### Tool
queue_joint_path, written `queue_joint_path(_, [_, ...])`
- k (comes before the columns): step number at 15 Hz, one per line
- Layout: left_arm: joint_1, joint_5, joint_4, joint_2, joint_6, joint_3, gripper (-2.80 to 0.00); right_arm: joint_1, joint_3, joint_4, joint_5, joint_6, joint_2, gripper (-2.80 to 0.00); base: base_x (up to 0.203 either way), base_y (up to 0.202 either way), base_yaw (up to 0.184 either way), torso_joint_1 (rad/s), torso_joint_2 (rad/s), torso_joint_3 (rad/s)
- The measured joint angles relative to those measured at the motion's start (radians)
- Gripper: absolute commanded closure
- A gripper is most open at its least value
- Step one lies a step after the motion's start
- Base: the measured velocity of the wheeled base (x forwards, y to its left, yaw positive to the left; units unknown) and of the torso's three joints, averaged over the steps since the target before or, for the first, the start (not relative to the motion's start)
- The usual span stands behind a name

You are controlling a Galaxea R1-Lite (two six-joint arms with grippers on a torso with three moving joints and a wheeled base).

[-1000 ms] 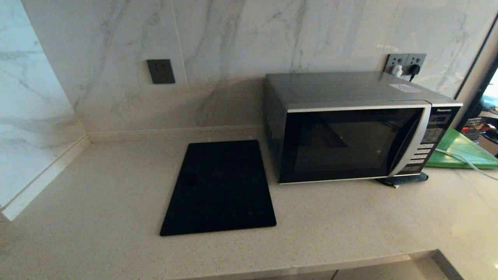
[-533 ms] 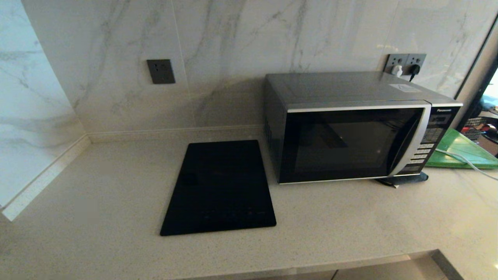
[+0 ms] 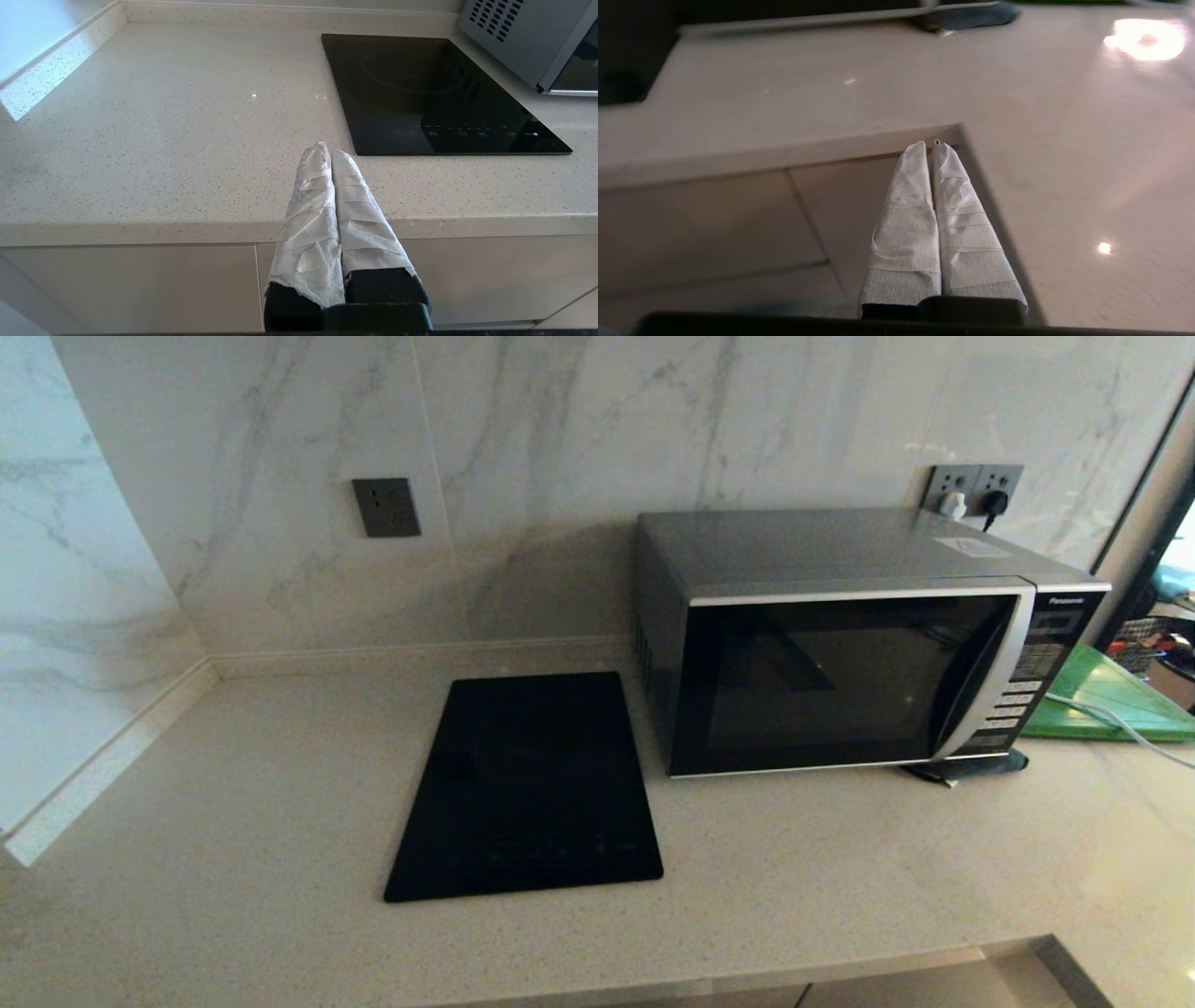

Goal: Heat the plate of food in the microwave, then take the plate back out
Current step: Open the microwave oven

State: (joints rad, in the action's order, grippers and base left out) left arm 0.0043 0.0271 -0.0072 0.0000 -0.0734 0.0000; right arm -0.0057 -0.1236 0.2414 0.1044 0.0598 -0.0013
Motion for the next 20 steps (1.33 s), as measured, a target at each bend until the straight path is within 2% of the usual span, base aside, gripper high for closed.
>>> queue_joint_path(4, [0.000, 0.000, 0.000, 0.000, 0.000, 0.000, 0.00, 0.000, 0.049, -0.064, -0.094, -0.028, 0.000, 0.00, 0.000, 0.000, 0.000, 0.000, 0.00, 0.000])
queue_joint_path(6, [0.000, 0.000, 0.000, 0.000, 0.000, 0.000, 0.00, 0.001, 0.060, -0.084, -0.094, -0.012, 0.000, 0.00, 0.000, 0.000, 0.000, 0.000, 0.00, 0.000])
queue_joint_path(9, [0.000, 0.000, 0.000, 0.000, 0.000, 0.000, 0.00, 0.001, 0.073, -0.117, -0.063, 0.083, 0.000, 0.00, 0.000, 0.000, 0.000, 0.000, 0.00, 0.000])
queue_joint_path(20, [0.000, 0.000, 0.000, 0.000, 0.001, 0.000, 0.00, 0.001, 0.080, -0.133, -0.060, 0.089, 0.001, 0.00, 0.000, 0.000, 0.000, 0.000, 0.00, 0.000])
